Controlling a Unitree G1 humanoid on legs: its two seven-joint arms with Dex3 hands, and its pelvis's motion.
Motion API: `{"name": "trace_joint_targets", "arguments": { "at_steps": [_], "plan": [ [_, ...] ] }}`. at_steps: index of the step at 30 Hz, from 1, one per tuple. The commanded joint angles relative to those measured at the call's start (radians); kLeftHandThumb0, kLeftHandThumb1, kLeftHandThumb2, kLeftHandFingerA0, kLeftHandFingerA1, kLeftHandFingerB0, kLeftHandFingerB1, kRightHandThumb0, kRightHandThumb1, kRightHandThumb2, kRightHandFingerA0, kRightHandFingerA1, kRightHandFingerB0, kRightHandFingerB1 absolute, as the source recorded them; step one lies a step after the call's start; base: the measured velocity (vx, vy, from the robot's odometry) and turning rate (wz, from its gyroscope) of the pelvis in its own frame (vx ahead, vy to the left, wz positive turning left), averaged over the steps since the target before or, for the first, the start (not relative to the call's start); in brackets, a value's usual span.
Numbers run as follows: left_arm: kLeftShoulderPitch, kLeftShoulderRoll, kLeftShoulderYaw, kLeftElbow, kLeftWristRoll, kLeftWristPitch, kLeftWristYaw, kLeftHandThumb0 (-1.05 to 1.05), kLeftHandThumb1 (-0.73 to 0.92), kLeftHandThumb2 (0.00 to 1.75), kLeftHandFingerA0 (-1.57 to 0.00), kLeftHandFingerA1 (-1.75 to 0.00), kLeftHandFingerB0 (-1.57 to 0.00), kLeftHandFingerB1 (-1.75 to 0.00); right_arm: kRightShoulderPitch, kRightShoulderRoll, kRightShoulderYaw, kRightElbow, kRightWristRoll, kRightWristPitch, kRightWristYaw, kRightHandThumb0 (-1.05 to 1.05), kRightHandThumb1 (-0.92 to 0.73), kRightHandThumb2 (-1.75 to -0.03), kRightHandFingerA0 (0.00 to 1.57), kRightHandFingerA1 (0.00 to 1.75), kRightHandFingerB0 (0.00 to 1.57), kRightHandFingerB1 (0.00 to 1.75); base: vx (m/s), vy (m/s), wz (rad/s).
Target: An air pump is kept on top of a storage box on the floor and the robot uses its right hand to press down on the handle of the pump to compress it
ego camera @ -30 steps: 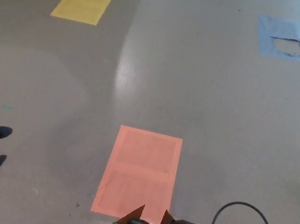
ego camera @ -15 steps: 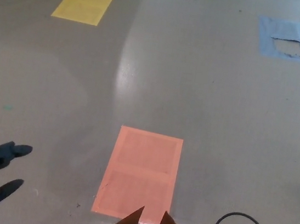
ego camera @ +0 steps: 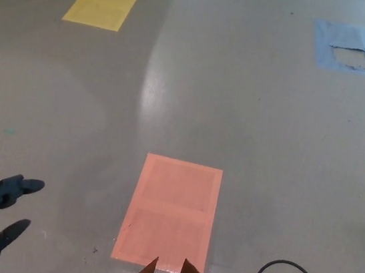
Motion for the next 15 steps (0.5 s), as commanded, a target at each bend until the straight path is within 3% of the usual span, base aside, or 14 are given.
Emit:
{"name": "trace_joint_targets", "arguments": {
  "at_steps": [1, 2, 3, 8, 9, 10, 11, 15],
  "plan": [
    [0.059, 0.0, -0.007, 0.001, 0.01, 0.014, -0.007, -0.7, 0.76, 1.08, -0.04, -0.41, -0.06, -0.37, 0.072, -0.001, 0.027, 0.018, -0.048, 0.02, 0.002, -0.76, -0.63, -0.6, 0.0, 0.04, 0.0, 0.06, 0.0, 0.0, 0.0],
    [0.074, -0.001, -0.009, -0.002, 0.014, 0.011, -0.004, -0.7, 0.76, 1.08, -0.04, -0.41, -0.06, -0.37, 0.085, 0.0, 0.029, 0.018, -0.05, 0.019, -0.002, -0.76, -0.63, -0.6, 0.0, 0.04, 0.0, 0.06, 0.0, 0.0, 0.0],
    [0.087, -0.003, -0.01, -0.002, 0.015, 0.009, -0.001, -0.77, 0.79, 1.07, -0.04, -0.41, -0.06, -0.36, 0.097, 0.0, 0.032, 0.018, -0.053, 0.018, -0.005, -0.81, -0.52, -0.92, 0.0, 0.1, 0.0, 0.09, 0.0, 0.0, 0.0],
    [0.17, -0.007, -0.023, -0.009, 0.023, 0.002, 0.01, -0.69, 0.75, 1.07, -0.09, -0.44, -0.02, -0.39, 0.166, 0.006, 0.038, 0.018, -0.056, 0.019, -0.011, -0.82, -0.52, -0.91, 0.0, 0.08, 0.0, 0.08, 0.0, 0.0, 0.0],
    [0.189, -0.009, -0.024, -0.013, 0.021, 0.001, 0.009, -0.73, 0.76, 1.07, -0.12, -0.45, -0.01, -0.38, 0.185, 0.006, 0.034, 0.016, -0.055, 0.014, -0.018, -0.75, -0.64, -0.58, 0.0, 0.07, 0.0, 0.08, 0.0, 0.0, 0.0],
    [0.195, -0.01, -0.026, -0.012, 0.023, 0.001, 0.01, -0.75, 0.78, 1.08, -0.07, -0.43, -0.05, -0.36, 0.192, 0.006, 0.033, 0.016, -0.055, 0.014, -0.02, -0.77, -0.48, -0.77, 0.0, 0.06, 0.0, 0.07, 0.0, 0.0, 0.0],
    [0.201, -0.012, -0.032, -0.008, 0.032, 0.0, 0.016, -0.74, 0.77, 1.08, -0.11, -0.44, -0.04, -0.38, 0.204, 0.006, 0.031, 0.016, -0.056, 0.014, -0.026, -0.79, -0.5, -0.91, 0.0, 0.11, 0.0, 0.11, 0.0, 0.0, 0.0],
    [0.207, -0.014, -0.033, 0.002, 0.041, -0.008, 0.03, -0.69, 0.75, 1.08, -0.1, -0.45, -0.02, -0.39, 0.211, 0.014, 0.026, 0.015, -0.059, 0.022, -0.019, -0.83, -0.52, -0.92, 0.0, 0.08, 0.0, 0.08, 0.0, 0.0, 0.0]
  ]
}}
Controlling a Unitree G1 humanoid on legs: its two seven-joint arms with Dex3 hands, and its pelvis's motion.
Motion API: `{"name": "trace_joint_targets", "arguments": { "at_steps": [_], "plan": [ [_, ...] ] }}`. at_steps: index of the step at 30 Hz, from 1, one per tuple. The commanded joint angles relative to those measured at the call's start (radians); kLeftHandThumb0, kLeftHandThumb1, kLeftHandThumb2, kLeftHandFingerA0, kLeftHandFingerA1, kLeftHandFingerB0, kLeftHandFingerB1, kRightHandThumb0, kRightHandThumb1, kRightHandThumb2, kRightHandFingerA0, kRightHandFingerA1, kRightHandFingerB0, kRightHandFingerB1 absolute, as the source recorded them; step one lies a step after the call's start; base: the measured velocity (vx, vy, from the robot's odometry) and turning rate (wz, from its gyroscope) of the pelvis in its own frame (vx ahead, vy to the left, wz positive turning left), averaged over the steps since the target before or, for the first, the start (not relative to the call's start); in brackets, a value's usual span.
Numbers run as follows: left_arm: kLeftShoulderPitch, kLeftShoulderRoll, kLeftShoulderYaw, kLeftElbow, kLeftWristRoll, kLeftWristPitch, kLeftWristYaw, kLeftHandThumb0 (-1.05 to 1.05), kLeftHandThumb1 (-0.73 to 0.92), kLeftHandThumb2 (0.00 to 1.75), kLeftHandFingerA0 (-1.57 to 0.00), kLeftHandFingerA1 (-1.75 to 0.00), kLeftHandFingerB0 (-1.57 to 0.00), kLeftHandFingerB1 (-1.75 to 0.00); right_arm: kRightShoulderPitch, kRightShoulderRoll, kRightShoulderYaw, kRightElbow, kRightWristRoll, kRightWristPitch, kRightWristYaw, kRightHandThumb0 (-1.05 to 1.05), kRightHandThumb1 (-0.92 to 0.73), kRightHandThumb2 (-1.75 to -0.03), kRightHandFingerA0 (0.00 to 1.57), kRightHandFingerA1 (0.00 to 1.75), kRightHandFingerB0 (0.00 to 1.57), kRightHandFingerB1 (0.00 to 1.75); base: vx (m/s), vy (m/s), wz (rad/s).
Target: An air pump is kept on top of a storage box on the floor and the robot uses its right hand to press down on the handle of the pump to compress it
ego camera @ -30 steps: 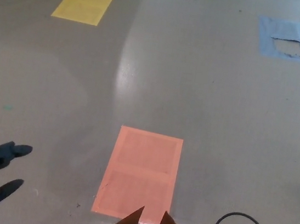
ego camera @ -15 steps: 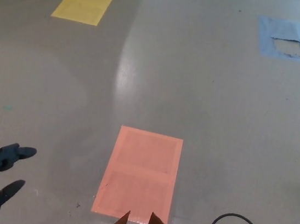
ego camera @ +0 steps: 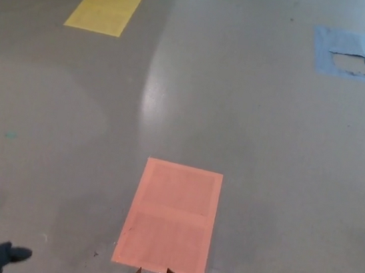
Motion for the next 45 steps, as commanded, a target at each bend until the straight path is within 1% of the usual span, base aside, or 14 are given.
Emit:
{"name": "trace_joint_targets", "arguments": {
  "at_steps": [1, 8, 14, 19, 21, 29, 30, 31, 32, 33, 38, 39, 40, 45],
  "plan": [
    [0.013, 0.001, -0.002, 0.009, 0.027, -0.009, 0.028, -0.69, 0.75, 1.08, -0.1, -0.45, -0.02, -0.39, 0.047, -0.004, -0.006, 0.02, -0.016, 0.028, 0.006, -0.83, -0.52, -0.92, 0.0, 0.08, 0.0, 0.08, 0.0, 0.0, 0.0],
    [-0.054, 0.003, 0.002, 0.044, 0.032, -0.007, 0.027, -0.7, 0.76, 1.08, -0.08, -0.44, -0.03, -0.38, -0.05, -0.04, -0.088, -0.004, 0.034, -0.027, 0.02, -0.76, -0.51, -0.78, 0.0, 0.05, 0.0, 0.06, 0.0, 0.0, 0.0],
    [-0.139, 0.01, 0.009, 0.065, 0.033, 0.015, 0.012, -0.77, 0.79, 1.08, -0.05, -0.41, -0.07, -0.35, -0.222, -0.11, -0.278, -0.09, 0.147, -0.14, 0.028, -0.83, -0.58, -0.95, 0.0, 0.11, 0.0, 0.09, 0.0, 0.0, 0.0],
    [-0.177, 0.02, 0.009, 0.086, 0.035, 0.007, 0.004, -0.73, 0.75, 1.06, -0.12, -0.45, -0.03, -0.38, -0.293, -0.229, -0.475, -0.451, 0.256, -0.259, 0.037, -0.69, -0.71, -0.61, 0.0, 0.11, 0.0, 0.09, 0.0, 0.0, 0.0],
    [-0.206, 0.021, 0.009, 0.103, 0.038, 0.01, 0.007, -0.7, 0.74, 1.07, -0.09, -0.44, -0.02, -0.39, -0.289, -0.303, -0.572, -0.765, 0.348, -0.29, 0.156, -0.77, -0.57, -0.9, 0.0, 0.13, 0.0, 0.1, 0.0, 0.0, 0.0],
    [-0.23, 0.021, 0.016, 0.117, 0.031, 0.022, 0.005, -0.75, 0.74, 1.06, -0.1, -0.44, -0.01, -0.38, -0.223, -0.463, -0.706, -1.457, 0.534, -0.17, 0.443, -0.94, -0.59, -0.96, 0.0, 0.03, 0.0, 0.0, 0.0, 0.0, 0.0],
    [-0.233, 0.023, 0.016, 0.12, 0.03, 0.02, 0.004, -0.75, 0.74, 1.06, -0.1, -0.44, -0.03, -0.38, -0.215, -0.481, -0.727, -1.525, 0.581, -0.165, 0.469, -0.86, -0.69, -0.61, 0.0, 0.0, 0.0, 0.0, 0.0, 0.0, 0.0],
    [-0.235, 0.024, 0.017, 0.123, 0.03, 0.018, 0.003, -0.75, 0.74, 1.06, -0.1, -0.44, -0.03, -0.38, -0.209, -0.497, -0.747, -1.585, 0.625, -0.16, 0.492, -0.86, -0.69, -0.61, 0.0, 0.0, 0.0, 0.0, 0.0, 0.0, 0.0],
    [-0.238, 0.025, 0.018, 0.124, 0.029, 0.017, 0.002, -0.76, 0.75, 1.06, -0.08, -0.43, -0.03, -0.37, -0.206, -0.505, -0.762, -1.621, 0.649, -0.15, 0.501, -0.89, -0.69, -0.62, 0.0, 0.0, 0.0, 0.0, 0.0, 0.0, 0.0],
    [-0.247, 0.027, 0.019, 0.128, 0.029, 0.019, 0.003, -0.76, 0.75, 1.06, -0.08, -0.43, -0.01, -0.37, -0.202, -0.518, -0.794, -1.684, 0.7, -0.136, 0.508, -0.94, -0.58, -0.96, 0.0, 0.03, 0.0, 0.0, 0.0, 0.0, 0.0],
    [-0.273, 0.024, 0.03, 0.145, 0.025, 0.033, 0.018, -0.72, 0.73, 1.05, -0.08, -0.44, -0.01, -0.38, -0.155, -0.588, -0.976, -1.841, 0.712, -0.239, 0.399, -0.96, -0.77, -1.12, 0.0, 0.05, 0.0, 0.03, 0.0, 0.0, 0.0],
    [-0.269, 0.025, 0.038, 0.148, 0.017, 0.029, 0.02, -0.69, 0.9, 0.67, -0.16, -0.29, -0.12, -0.26, -0.1, -0.559, -1.034, -1.859, 0.685, -0.288, 0.31, -0.89, -0.8, -1.12, 0.0, 0.11, 0.0, 0.09, 0.0, 0.0, 0.0],
    [-0.267, 0.028, 0.042, 0.151, 0.014, 0.026, 0.02, -0.77, 0.74, 1.03, -0.13, -0.45, -0.04, -0.37, -0.074, -0.543, -1.049, -1.864, 0.659, -0.301, 0.273, -0.88, -0.82, -1.13, 0.0, 0.13, 0.0, 0.11, 0.0, 0.0, 0.0],
    [-0.256, 0.03, 0.042, 0.172, 0.013, 0.014, 0.025, -0.69, 0.74, 1.06, -0.08, -0.44, -0.01, -0.36, 0.175, -0.496, -1.073, -1.728, 0.531, -0.47, 0.13, -0.78, -0.79, -1.09, 0.01, 0.25, 0.01, 0.18, 0.0, 0.0, 0.0]
  ]
}}
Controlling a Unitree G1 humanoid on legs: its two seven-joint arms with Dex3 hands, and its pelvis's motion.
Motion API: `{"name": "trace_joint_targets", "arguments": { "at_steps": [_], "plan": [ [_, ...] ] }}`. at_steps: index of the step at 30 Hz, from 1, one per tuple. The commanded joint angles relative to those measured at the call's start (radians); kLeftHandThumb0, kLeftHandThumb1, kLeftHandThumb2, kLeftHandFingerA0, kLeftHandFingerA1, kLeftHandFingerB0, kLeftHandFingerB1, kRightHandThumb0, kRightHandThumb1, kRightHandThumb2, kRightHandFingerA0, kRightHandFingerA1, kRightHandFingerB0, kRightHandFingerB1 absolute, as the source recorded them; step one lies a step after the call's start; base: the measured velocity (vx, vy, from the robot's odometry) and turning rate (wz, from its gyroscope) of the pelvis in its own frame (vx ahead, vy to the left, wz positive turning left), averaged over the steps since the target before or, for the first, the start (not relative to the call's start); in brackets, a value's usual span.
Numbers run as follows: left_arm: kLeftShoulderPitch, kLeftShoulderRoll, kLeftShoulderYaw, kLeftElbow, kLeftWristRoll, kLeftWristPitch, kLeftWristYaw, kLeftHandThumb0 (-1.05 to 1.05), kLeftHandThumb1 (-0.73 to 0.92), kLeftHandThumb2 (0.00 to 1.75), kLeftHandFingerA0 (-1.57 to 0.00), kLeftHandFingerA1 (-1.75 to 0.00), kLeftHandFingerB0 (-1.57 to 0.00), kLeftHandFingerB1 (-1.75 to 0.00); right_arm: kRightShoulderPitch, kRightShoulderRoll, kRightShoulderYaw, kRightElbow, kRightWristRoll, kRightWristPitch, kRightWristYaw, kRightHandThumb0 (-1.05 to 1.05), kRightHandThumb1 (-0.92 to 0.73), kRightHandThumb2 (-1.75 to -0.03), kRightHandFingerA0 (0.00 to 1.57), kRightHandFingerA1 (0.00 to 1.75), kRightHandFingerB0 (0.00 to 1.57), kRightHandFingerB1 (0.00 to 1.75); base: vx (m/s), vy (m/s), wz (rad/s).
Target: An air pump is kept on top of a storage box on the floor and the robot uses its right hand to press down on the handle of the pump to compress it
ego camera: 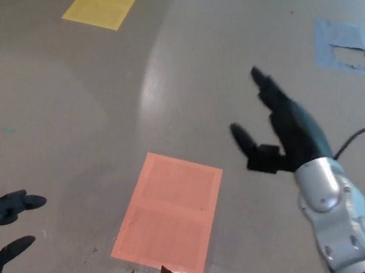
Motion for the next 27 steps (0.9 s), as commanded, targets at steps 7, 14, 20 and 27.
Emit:
{"name": "trace_joint_targets", "arguments": {
  "at_steps": [7, 14, 20, 27],
  "plan": [
    [0.012, 0.029, 0.039, 0.108, -0.006, 0.014, 0.03, -0.71, 0.75, 1.05, -0.06, -0.42, -0.02, -0.36, 0.442, -0.096, -0.406, -0.283, 0.274, -0.293, -0.065, -0.66, -0.69, -1.02, 0.01, 0.33, 0.04, 0.31, 0.0, 0.0, 0.0],
    [0.048, 0.034, 0.047, 0.093, -0.005, 0.01, 0.032, -0.68, 0.73, 1.04, -0.08, -0.44, -0.01, -0.37, 0.324, -0.143, -0.373, 0.345, 0.172, -0.3, -0.17, -0.25, -0.73, -1.13, 0.02, 0.48, 0.01, 0.47, 0.0, 0.0, 0.0],
    [0.021, 0.039, 0.06, 0.119, -0.016, 0.006, 0.031, -0.7, 0.73, 1.03, -0.11, -0.45, -0.02, -0.38, 0.255, -0.184, -0.297, 0.679, 0.106, -0.2, -0.127, -0.62, -0.69, -0.97, 0.02, 0.32, 0.02, 0.28, 0.0, 0.0, 0.0],
    [-0.003, 0.037, 0.091, 0.204, -0.047, -0.028, 0.041, -0.34, 0.59, 1.12, 0.0, -0.47, 0.0, -0.47, 0.244, -0.188, -0.33, 0.789, 0.164, -0.142, -0.033, -0.72, -0.78, -1.03, 0.03, 0.22, 0.03, 0.18, 0.0, 0.0, 0.0]
  ]
}}
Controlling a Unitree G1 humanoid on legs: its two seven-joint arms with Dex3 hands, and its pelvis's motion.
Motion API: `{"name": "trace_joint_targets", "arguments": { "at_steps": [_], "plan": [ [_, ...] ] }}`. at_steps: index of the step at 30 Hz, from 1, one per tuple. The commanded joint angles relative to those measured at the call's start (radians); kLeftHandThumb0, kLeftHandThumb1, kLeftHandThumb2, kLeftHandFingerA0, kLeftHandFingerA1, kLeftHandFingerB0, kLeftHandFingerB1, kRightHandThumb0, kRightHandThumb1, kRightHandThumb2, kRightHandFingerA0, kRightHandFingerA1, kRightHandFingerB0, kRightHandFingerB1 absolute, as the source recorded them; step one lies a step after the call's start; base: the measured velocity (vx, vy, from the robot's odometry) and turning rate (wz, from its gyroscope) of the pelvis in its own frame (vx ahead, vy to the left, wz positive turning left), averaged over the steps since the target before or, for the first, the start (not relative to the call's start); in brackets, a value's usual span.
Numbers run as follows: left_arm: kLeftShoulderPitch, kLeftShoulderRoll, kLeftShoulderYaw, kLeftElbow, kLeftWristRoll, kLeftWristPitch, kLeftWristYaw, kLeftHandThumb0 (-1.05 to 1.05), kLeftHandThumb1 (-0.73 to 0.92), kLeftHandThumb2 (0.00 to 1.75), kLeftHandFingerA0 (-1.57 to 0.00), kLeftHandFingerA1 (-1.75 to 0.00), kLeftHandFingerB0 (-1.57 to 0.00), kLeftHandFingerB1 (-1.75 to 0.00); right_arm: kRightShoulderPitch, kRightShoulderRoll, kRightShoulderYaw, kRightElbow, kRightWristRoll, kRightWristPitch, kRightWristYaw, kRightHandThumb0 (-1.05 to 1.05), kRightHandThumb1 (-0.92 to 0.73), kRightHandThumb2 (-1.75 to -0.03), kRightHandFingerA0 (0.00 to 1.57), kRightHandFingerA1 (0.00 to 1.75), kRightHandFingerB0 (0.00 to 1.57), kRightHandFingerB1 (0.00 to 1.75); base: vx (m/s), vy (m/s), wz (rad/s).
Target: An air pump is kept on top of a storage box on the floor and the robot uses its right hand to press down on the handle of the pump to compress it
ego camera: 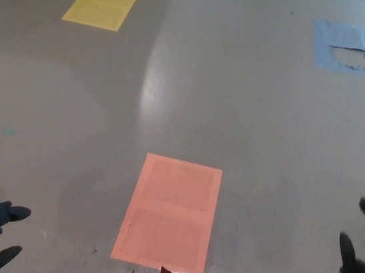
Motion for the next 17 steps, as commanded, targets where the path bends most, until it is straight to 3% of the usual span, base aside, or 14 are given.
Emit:
{"name": "trace_joint_targets", "arguments": {
  "at_steps": [1, 17],
  "plan": [
    [-0.017, 0.037, 0.076, 0.128, -0.049, -0.028, 0.038, -0.34, 0.59, 1.12, 0.0, -0.47, 0.0, -0.47, -0.071, -0.101, -0.027, 0.425, 0.056, 0.02, 0.028, -0.73, -0.8, -1.05, 0.02, 0.21, 0.01, 0.17, 0.0, 0.0, 0.0],
    [-0.069, 0.01, 0.106, 0.275, -0.037, -0.07, 0.043, -0.34, 0.58, 1.11, 0.0, -0.47, 0.0, -0.47, -0.157, -0.121, 0.071, 0.51, 0.027, -0.046, 0.02, -0.74, -0.76, -0.99, 0.06, 0.28, 0.06, 0.19, 0.0, 0.0, 0.0]
  ]
}}
